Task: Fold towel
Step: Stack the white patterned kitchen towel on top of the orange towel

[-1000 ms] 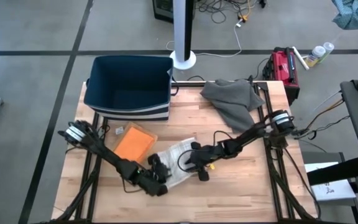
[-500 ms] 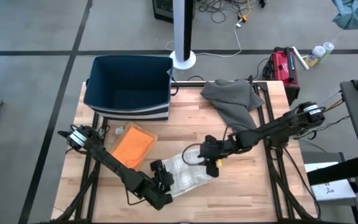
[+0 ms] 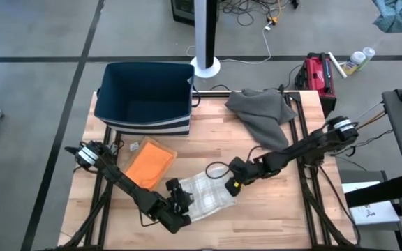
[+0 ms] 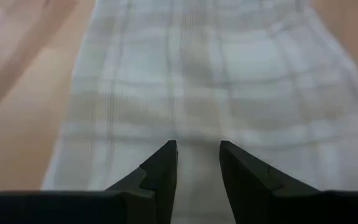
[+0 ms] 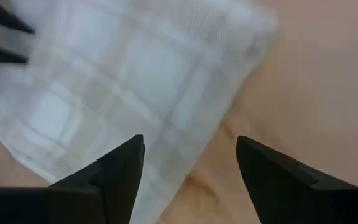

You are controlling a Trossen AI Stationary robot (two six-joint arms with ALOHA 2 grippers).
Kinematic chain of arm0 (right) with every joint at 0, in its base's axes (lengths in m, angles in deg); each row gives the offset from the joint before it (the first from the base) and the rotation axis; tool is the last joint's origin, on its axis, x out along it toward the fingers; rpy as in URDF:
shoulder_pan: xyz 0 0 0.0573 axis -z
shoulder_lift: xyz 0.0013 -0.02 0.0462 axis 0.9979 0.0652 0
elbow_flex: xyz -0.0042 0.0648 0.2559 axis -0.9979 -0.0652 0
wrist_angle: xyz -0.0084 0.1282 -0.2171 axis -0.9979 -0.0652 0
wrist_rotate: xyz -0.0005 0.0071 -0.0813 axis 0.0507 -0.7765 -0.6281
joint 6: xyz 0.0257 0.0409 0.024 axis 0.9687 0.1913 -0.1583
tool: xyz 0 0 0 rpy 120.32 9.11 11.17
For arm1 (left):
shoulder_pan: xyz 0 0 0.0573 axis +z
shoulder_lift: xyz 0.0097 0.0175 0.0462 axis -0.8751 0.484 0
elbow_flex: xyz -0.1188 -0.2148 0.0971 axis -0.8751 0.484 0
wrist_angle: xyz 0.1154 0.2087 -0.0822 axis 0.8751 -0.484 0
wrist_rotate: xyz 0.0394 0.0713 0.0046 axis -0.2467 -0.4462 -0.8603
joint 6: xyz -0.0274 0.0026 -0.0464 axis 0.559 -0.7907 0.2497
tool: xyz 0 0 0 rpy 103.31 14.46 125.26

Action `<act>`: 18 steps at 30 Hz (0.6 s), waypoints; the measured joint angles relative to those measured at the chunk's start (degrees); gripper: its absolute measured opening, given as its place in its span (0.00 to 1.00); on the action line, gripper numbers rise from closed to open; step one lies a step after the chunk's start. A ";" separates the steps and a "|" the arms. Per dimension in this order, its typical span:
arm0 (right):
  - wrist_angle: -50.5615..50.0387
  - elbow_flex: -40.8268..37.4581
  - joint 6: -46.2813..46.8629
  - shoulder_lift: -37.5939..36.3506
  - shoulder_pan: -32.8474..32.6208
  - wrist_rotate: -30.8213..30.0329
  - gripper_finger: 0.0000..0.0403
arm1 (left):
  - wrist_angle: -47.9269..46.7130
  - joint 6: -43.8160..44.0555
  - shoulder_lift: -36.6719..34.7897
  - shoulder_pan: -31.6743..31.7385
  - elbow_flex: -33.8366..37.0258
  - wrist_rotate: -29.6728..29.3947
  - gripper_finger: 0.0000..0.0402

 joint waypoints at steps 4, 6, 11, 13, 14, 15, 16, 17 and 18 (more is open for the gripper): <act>4.84 0.20 4.08 4.77 0.00 3.10 0.63 | 4.21 -0.02 -0.07 -0.59 3.38 0.97 0.28; 9.16 0.24 4.65 7.02 0.02 4.68 0.64 | 4.45 0.27 -0.17 -1.38 4.29 0.61 0.28; 19.67 0.23 5.95 10.11 0.02 6.32 0.63 | 4.47 1.53 -0.26 -2.24 5.14 0.42 0.28; 20.21 0.23 6.94 10.21 0.02 6.59 0.61 | 4.36 1.70 -0.26 -2.33 5.18 0.48 0.28; 20.02 0.23 7.50 10.21 0.02 6.55 0.61 | 4.33 1.68 -0.26 -2.39 5.18 0.48 0.28; 19.81 0.21 7.79 10.21 0.02 6.54 0.60 | 4.31 1.56 -0.26 -2.45 5.18 0.58 0.28; 19.59 0.16 7.89 10.21 0.02 6.59 0.59 | 4.14 1.49 -0.26 -2.50 5.18 0.61 0.28; 19.44 0.13 7.89 10.19 0.02 6.56 0.59 | 3.95 1.48 -0.26 -2.62 5.18 0.61 0.28; 19.37 0.12 8.00 10.19 0.00 6.52 0.58 | 3.82 1.47 -0.26 -2.74 5.18 0.62 0.28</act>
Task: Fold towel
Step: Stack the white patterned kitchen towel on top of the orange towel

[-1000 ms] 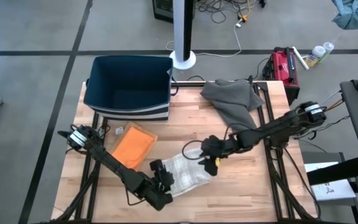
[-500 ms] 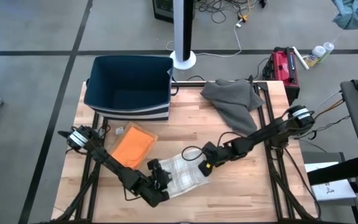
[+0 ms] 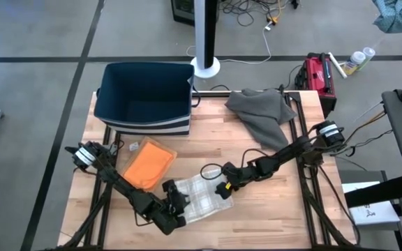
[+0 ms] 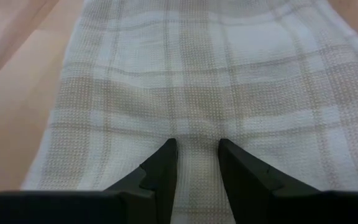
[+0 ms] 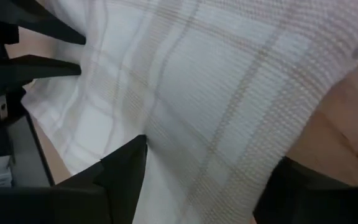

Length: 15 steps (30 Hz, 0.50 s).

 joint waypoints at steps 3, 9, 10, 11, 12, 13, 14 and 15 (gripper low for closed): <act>-0.19 0.00 1.35 0.00 0.00 -0.66 0.55 | -0.34 -0.03 0.00 -0.37 0.04 0.01 0.28; -0.19 -0.09 2.55 0.02 0.00 -1.61 0.47 | -0.67 -0.03 0.00 -0.50 -0.04 0.22 0.28; -0.21 -0.11 2.50 0.02 -0.02 -1.74 0.44 | -0.67 -0.03 0.00 -0.50 -0.05 0.19 0.28; -0.25 -0.13 2.45 0.04 -0.02 -1.82 0.41 | -0.69 -0.03 0.00 -0.50 -0.07 0.19 0.28; -0.26 -0.15 2.35 0.07 -0.02 -1.98 0.38 | -0.72 -0.01 0.02 -0.50 -0.12 0.16 0.28; -0.27 -0.15 1.78 0.10 -0.02 -2.17 0.35 | -0.76 -0.01 0.06 -0.50 -0.22 -0.11 0.28; -0.30 -0.17 1.17 0.13 -0.02 -2.31 0.31 | -0.85 -0.01 0.10 -0.64 -0.38 -0.61 0.28; -0.25 -0.17 0.56 0.13 -0.02 -2.38 0.26 | -1.06 -0.01 0.10 -0.85 -0.53 -1.19 0.28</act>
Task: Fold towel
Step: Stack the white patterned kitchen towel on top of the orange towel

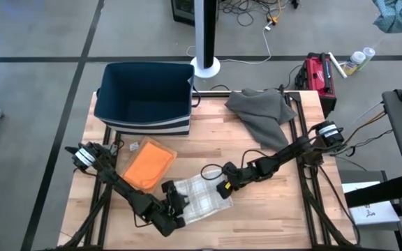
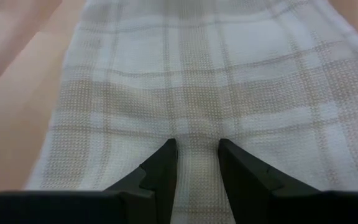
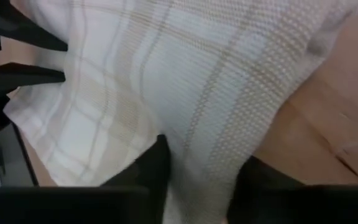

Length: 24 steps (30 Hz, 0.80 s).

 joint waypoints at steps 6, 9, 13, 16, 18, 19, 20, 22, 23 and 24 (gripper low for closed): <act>-0.04 0.00 -5.15 -0.22 0.02 0.02 0.03 | -5.71 1.09 -5.67 -1.37 -0.95 0.30 0.28; -2.63 0.05 -6.65 -1.33 0.01 -0.05 0.05 | -13.34 6.33 -11.65 -1.52 -0.20 -0.02 0.28; -7.00 0.09 -9.68 -3.42 -0.57 -1.71 0.04 | -27.86 17.51 -20.51 -1.02 2.43 -0.78 0.28; -9.09 0.09 -11.52 -5.12 -1.29 -3.27 0.03 | -38.59 28.79 -26.41 0.89 5.67 -0.78 0.28; -9.67 0.11 -12.33 -6.04 -1.65 -4.00 0.03 | -41.48 34.09 -29.95 3.36 9.18 0.23 0.28; -10.19 0.13 -12.34 -6.56 -1.94 -4.13 0.03 | -40.70 34.53 -31.47 4.93 11.05 1.52 0.28; -11.16 0.13 -12.70 -7.06 -2.00 -4.33 0.03 | -39.28 34.44 -32.66 6.48 13.06 3.20 0.28; -11.97 0.13 -13.15 -7.88 -2.21 -4.54 0.03 | -34.77 33.00 -33.79 9.82 17.47 6.99 0.28; -12.21 0.13 -13.26 -8.31 -2.32 -4.54 0.03 | -32.05 32.27 -33.83 11.23 19.53 8.60 0.28; -12.75 0.13 -13.52 -8.78 -2.47 -4.56 0.03 | -29.53 32.07 -33.81 12.57 21.60 10.23 0.28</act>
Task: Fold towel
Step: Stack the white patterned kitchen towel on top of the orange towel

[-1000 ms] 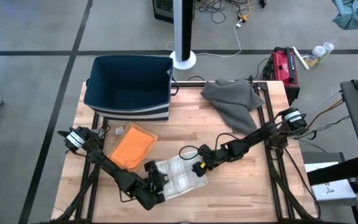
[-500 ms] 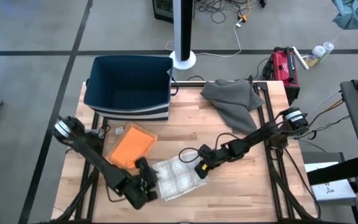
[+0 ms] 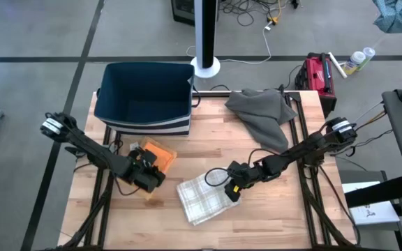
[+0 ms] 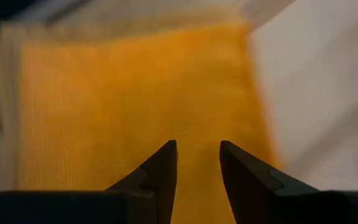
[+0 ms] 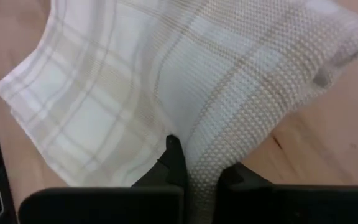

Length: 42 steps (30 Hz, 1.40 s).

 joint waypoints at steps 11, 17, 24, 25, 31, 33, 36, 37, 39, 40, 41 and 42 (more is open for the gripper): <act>-4.05 0.04 1.50 -7.96 -1.81 0.73 0.03 | 22.53 -8.09 5.46 3.16 8.19 0.36 0.28; -13.13 0.09 3.61 -13.69 -2.01 1.55 0.03 | 30.48 -17.20 13.47 3.20 2.28 -1.43 0.28; -24.97 0.09 6.68 -20.97 -2.15 3.59 0.03 | 33.26 -21.36 26.64 3.28 -9.34 -6.54 0.28; -26.94 0.09 6.88 -22.33 -2.15 3.74 0.03 | 34.15 -22.96 28.25 3.32 -11.20 -6.50 0.28; -38.73 3.02 7.74 -29.95 -2.12 4.68 0.03 | 35.38 -32.22 34.71 3.28 -21.83 -6.28 0.28; -42.13 4.91 6.91 -32.23 -2.12 4.71 0.03 | 34.16 -34.96 34.98 3.49 -24.07 -5.37 0.29; -43.86 8.29 4.88 -34.88 -2.12 4.73 0.03 | 29.95 -37.93 34.29 3.71 -26.98 -5.57 0.32; -43.95 9.63 3.78 -35.49 -2.14 4.59 0.03 | 26.90 -38.29 33.79 3.75 -28.03 -6.17 0.33; -43.72 12.44 1.87 -36.01 -2.13 3.50 0.03 | 20.13 -38.03 32.47 3.79 -30.02 -7.42 0.35; -43.76 13.87 0.89 -36.02 -2.15 2.53 0.03 | 16.07 -37.36 31.67 3.80 -30.73 -8.00 0.37; -43.63 15.28 0.22 -35.95 -2.12 1.71 0.03 | 12.26 -36.33 30.85 3.77 -31.32 -8.57 0.38; -43.35 16.69 -0.77 -35.55 -2.12 1.31 0.03 | 9.04 -35.10 30.15 3.55 -31.86 -9.25 0.39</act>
